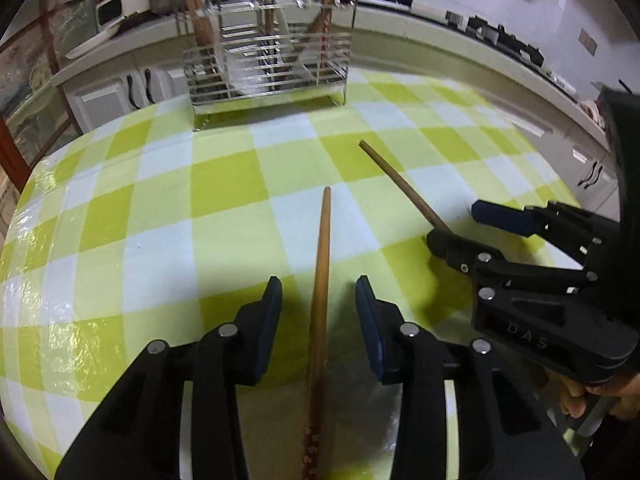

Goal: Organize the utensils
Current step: 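Withdraw both open tools from the rack toward the loose chopsticks, then close the left tool on a brown chopstick while the right tool grasps another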

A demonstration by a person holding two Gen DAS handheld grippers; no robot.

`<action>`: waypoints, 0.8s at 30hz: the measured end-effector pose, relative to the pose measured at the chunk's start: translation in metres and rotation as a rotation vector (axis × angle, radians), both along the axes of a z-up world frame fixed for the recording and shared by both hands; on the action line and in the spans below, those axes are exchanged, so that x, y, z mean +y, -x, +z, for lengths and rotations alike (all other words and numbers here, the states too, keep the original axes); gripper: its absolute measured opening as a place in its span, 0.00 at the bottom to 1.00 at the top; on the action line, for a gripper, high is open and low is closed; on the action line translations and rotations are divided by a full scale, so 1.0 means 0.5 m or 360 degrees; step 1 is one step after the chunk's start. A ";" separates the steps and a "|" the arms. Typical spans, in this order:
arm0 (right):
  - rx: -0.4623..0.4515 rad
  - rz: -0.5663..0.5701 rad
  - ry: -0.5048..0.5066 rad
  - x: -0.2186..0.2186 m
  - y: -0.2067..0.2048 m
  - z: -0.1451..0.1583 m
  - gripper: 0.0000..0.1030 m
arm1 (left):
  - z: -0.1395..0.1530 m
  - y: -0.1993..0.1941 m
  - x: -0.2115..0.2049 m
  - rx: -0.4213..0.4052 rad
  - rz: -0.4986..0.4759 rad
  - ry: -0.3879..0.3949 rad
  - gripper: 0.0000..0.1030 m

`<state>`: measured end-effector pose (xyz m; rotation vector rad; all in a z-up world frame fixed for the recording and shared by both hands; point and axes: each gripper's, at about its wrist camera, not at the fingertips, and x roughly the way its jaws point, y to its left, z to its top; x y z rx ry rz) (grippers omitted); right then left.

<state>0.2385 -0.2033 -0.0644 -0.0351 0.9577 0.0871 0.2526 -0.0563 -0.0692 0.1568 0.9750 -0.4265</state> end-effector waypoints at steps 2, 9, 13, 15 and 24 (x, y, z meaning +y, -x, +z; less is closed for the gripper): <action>0.0009 0.0010 0.0009 0.001 -0.005 0.000 0.43 | 0.001 -0.005 -0.006 0.0009 -0.0013 -0.0026 0.33; 0.0033 0.0089 0.0019 0.015 -0.009 0.003 0.23 | 0.002 -0.013 -0.020 0.0030 -0.0045 -0.0153 0.24; 0.0040 0.0115 0.0014 0.020 -0.009 0.004 0.17 | 0.002 -0.006 -0.034 0.0028 -0.0070 -0.0191 0.13; 0.0044 0.0128 0.0012 0.021 -0.008 0.004 0.10 | 0.003 -0.006 -0.035 0.0036 -0.0071 -0.0189 0.07; 0.0020 0.0121 -0.0024 0.014 -0.002 0.009 0.08 | 0.014 -0.002 -0.014 0.0019 0.0000 -0.0119 0.06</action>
